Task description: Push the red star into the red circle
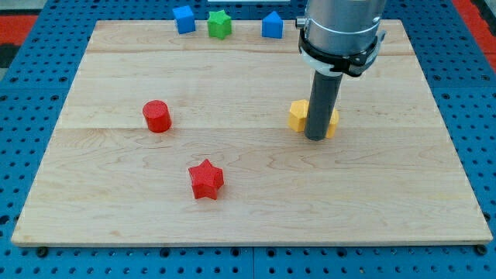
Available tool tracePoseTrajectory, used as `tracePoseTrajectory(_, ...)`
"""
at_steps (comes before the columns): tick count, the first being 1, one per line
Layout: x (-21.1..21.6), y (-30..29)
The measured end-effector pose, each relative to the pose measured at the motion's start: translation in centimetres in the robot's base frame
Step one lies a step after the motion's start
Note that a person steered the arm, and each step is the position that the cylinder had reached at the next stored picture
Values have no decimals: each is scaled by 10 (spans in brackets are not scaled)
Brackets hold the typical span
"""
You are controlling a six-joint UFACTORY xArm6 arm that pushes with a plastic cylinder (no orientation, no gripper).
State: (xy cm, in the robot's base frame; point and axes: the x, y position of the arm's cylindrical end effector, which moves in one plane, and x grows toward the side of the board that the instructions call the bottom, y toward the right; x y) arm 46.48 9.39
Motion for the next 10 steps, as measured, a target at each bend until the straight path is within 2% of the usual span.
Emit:
tracePoseTrajectory(1, 42, 6)
tracePoseTrajectory(2, 92, -61)
tracePoseTrajectory(3, 115, -127)
tracePoseTrajectory(4, 97, -161)
tracePoseTrajectory(6, 41, -160)
tracePoseTrajectory(8, 0, -101)
tracePoseTrajectory(9, -18, -89)
tracePoseTrajectory(10, -19, -115)
